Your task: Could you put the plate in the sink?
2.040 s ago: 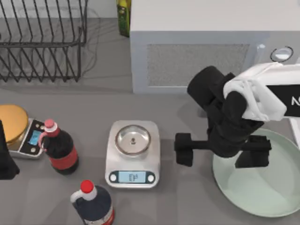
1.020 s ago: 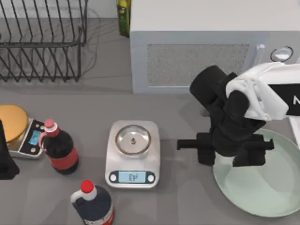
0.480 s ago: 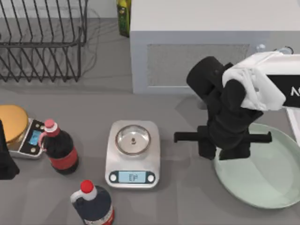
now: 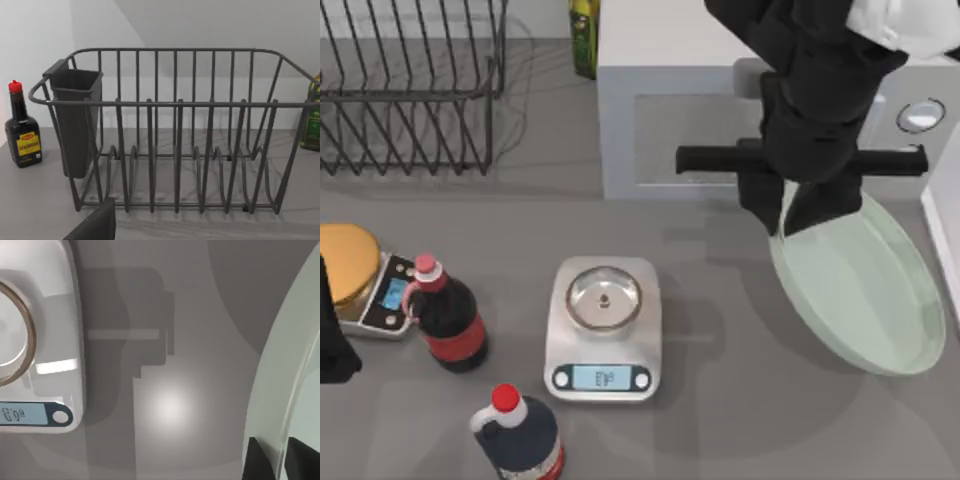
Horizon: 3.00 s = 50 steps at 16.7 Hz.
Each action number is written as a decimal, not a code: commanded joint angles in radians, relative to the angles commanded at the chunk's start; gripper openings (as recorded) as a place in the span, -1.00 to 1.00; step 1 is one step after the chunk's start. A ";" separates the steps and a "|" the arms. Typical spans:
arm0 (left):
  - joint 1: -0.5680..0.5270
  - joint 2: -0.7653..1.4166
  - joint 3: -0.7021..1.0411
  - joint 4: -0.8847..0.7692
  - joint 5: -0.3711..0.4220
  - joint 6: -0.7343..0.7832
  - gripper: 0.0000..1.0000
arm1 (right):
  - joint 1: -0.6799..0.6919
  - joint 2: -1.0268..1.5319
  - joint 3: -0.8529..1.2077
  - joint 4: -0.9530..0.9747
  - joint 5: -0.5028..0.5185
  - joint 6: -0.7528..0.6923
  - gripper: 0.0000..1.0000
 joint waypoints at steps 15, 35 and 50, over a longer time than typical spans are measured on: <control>0.000 0.000 0.000 0.000 0.000 0.000 1.00 | -0.044 -0.020 0.379 -0.390 -0.002 -0.046 -1.00; 0.000 0.000 0.000 0.000 0.000 0.000 1.00 | -0.701 0.777 1.104 -0.398 -0.012 -0.701 -1.00; 0.000 0.000 0.000 0.000 0.000 0.000 1.00 | -0.701 0.777 1.104 -0.398 -0.012 -0.701 0.96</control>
